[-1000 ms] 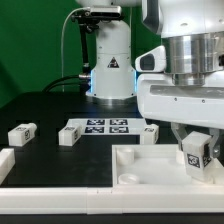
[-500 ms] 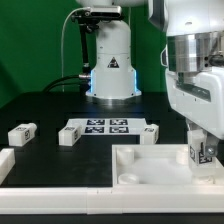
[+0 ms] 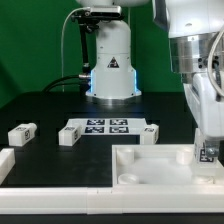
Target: Assemble one leg
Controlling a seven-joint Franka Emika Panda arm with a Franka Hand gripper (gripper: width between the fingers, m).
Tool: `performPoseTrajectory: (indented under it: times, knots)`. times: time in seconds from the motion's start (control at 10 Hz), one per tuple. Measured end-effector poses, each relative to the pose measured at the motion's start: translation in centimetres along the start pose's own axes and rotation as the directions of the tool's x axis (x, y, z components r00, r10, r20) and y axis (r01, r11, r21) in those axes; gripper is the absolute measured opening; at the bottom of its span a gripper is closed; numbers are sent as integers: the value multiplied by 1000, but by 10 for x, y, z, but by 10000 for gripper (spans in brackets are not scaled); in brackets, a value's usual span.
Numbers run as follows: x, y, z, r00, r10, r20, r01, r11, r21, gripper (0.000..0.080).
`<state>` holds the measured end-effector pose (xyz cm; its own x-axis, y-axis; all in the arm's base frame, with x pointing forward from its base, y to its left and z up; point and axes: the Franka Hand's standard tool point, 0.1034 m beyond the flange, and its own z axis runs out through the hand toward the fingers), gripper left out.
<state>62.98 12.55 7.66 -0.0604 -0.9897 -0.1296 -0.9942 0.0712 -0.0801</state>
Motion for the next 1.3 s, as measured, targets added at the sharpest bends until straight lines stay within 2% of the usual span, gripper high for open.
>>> performPoseTrajectory:
  times: [0.1,0.2,0.3,0.5,0.7,0.9,1.1,1.2,1.3]
  knots:
    - [-1,0,0,1000,-1,4,1,1000,0,500]
    - [-1,1,1,997,-73,3,73,997,-1,500]
    - [-1,1,1,966,-258,1,258,966,-2,622]
    - [-2,1,0,892,-453,2,453,892,-2,641]
    - [-4,0,-1,746,-665,9,666,746,-13,648]
    - [-6,-1,1,509,-860,36,860,508,-42,649]
    - [-6,-6,2,232,-973,20,971,230,-71,649]
    - [-2,-7,2,168,-986,22,984,166,-71,649]
    - [3,-8,2,68,-997,29,995,66,-70,649]
